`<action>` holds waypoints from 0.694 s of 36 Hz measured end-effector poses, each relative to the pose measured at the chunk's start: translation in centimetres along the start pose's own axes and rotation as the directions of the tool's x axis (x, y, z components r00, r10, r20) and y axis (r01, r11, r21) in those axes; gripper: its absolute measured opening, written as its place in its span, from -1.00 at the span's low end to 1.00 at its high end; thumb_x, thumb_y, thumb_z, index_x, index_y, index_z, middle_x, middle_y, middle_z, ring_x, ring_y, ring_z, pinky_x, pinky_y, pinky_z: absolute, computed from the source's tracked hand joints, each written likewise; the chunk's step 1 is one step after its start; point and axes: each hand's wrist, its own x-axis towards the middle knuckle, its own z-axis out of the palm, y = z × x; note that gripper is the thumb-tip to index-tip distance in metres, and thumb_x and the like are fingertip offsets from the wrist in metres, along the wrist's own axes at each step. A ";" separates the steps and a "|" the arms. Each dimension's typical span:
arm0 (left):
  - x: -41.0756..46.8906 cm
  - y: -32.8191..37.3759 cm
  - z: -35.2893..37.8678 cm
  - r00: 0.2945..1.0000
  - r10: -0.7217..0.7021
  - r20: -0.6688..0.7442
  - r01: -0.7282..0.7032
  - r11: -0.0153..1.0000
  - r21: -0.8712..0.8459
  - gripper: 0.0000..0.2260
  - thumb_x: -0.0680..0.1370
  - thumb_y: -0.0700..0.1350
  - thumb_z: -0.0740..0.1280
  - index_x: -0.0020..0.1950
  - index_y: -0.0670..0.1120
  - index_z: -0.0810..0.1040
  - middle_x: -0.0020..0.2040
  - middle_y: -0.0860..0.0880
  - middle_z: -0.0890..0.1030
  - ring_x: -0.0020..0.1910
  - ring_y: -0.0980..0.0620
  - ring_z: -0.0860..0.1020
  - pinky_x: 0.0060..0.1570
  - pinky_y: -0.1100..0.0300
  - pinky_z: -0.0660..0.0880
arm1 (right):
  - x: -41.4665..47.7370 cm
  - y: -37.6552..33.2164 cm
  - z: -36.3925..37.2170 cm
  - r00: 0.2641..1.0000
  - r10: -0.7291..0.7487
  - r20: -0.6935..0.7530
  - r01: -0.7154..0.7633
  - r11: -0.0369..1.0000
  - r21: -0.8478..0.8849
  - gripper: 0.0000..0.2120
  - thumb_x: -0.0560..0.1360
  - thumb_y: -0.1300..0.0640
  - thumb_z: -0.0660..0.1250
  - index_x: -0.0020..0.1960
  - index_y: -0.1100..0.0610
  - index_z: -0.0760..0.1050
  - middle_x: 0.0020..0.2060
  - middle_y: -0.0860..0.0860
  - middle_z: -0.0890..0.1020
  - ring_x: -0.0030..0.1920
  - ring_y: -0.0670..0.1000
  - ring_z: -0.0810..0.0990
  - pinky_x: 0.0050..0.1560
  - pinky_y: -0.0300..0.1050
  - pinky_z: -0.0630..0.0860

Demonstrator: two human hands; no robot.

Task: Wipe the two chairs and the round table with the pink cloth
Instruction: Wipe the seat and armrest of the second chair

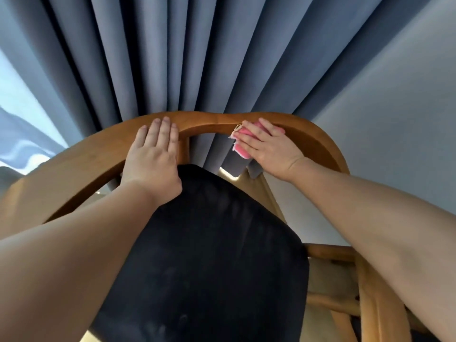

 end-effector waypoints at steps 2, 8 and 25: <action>0.2 0.0 0.1 1.000 0.002 0.006 -0.002 1.000 0.006 -0.21 0.50 0.14 0.06 0.52 -0.23 -0.28 0.54 -0.20 -0.22 0.53 -0.14 -0.18 0.49 -0.05 -0.14 | -0.8 -0.2 1.4 0.999 0.035 0.029 -0.034 0.999 -0.024 -0.32 0.62 0.09 0.07 0.59 0.11 -0.26 0.57 0.07 -0.27 0.54 0.17 -0.34 0.46 0.18 -0.39; 0.2 0.1 0.3 1.000 0.003 0.002 -0.003 0.999 0.046 -0.16 0.47 0.19 0.06 0.51 -0.23 -0.30 0.54 -0.20 -0.22 0.53 -0.15 -0.19 0.49 -0.05 -0.16 | -4.6 -0.5 4.5 0.993 0.093 0.079 -0.094 0.996 0.007 -0.40 0.59 0.15 -0.24 0.51 0.14 -0.48 0.50 0.09 -0.45 0.48 0.17 -0.48 0.52 0.16 -0.31; 0.0 0.1 0.3 1.000 0.014 -0.022 -0.012 0.996 0.094 -0.10 0.39 0.19 0.12 0.53 -0.25 -0.21 0.55 -0.21 -0.14 0.53 -0.16 -0.13 0.48 -0.05 -0.11 | -17.4 -6.4 6.5 0.830 0.306 0.467 -0.423 0.890 0.168 -0.42 0.56 0.09 -0.30 0.47 0.15 -0.52 0.47 0.14 -0.48 0.48 0.20 -0.48 0.52 0.17 -0.25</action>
